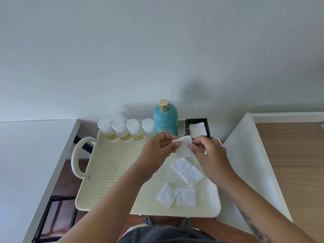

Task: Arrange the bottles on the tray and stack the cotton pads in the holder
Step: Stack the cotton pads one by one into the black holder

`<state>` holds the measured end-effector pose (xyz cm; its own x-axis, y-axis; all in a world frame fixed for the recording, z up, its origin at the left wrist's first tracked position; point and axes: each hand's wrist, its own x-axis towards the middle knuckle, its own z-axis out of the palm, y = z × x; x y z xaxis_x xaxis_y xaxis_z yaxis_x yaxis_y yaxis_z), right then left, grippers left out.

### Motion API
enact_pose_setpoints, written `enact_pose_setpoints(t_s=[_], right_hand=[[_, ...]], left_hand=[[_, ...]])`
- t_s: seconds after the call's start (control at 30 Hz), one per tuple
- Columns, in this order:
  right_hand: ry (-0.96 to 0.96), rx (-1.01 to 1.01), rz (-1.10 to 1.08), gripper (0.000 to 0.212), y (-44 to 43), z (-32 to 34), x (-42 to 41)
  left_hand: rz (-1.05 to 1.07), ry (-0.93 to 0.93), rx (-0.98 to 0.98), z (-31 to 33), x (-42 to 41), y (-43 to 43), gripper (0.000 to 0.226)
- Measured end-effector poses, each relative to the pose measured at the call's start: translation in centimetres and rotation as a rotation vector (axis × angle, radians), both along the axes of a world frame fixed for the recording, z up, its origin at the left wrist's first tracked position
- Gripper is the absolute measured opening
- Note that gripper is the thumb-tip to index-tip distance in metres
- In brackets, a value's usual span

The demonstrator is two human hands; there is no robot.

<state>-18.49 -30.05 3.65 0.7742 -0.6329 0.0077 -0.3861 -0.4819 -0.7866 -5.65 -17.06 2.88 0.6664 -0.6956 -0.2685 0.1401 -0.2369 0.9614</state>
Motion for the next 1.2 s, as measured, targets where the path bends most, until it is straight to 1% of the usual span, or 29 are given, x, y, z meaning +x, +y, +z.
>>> enact_pose_setpoints(t_s=[0.17,0.33,0.43,0.6,0.73,0.83,0.9,0.97,1.1,1.2], right_hand=[[0.018,0.006,-0.013,0.013,-0.5,0.4,0.1],[-0.013,0.005,-0.043,0.013,-1.0,0.6,0.3],[-0.013,0.011,-0.05,0.012,-1.1,0.3,0.3],[0.017,-0.012,-0.055,0.012,-1.4,0.2,0.5],[-0.004,0.021,-0.067,0.012,-1.8,0.2,0.8],[-0.019,0.031,-0.086,0.015,-2.4,0.4,1.0],[-0.031,0.041,-0.113,0.016,-2.8,0.4,1.1],[-0.039,0.053,-0.143,0.016,-3.4,0.4,1.3],[-0.024,0.061,-0.177,0.013,-4.4,0.3,1.8],[0.006,0.084,-0.195,0.012,-4.8,0.2,2.2]], left_hand=[[0.029,-0.048,0.112,-1.2,0.3,1.2,0.016],[0.006,-0.132,0.351,-3.6,0.5,3.4,0.013],[-0.034,-0.179,0.447,-5.4,0.1,4.4,0.013],[-0.217,-0.331,0.572,-7.7,-1.0,5.1,0.015],[-0.354,-0.421,0.644,-8.3,-1.9,5.0,0.023],[-0.476,-0.573,0.732,-8.6,-2.5,4.8,0.027],[-0.515,-0.665,0.759,-8.9,-2.8,4.9,0.026],[-0.521,-0.695,0.764,-9.3,-2.8,5.1,0.023],[-0.527,-0.668,0.766,-9.3,-2.7,5.4,0.015],[-0.468,-0.621,0.698,-8.7,-2.3,5.7,0.01]])
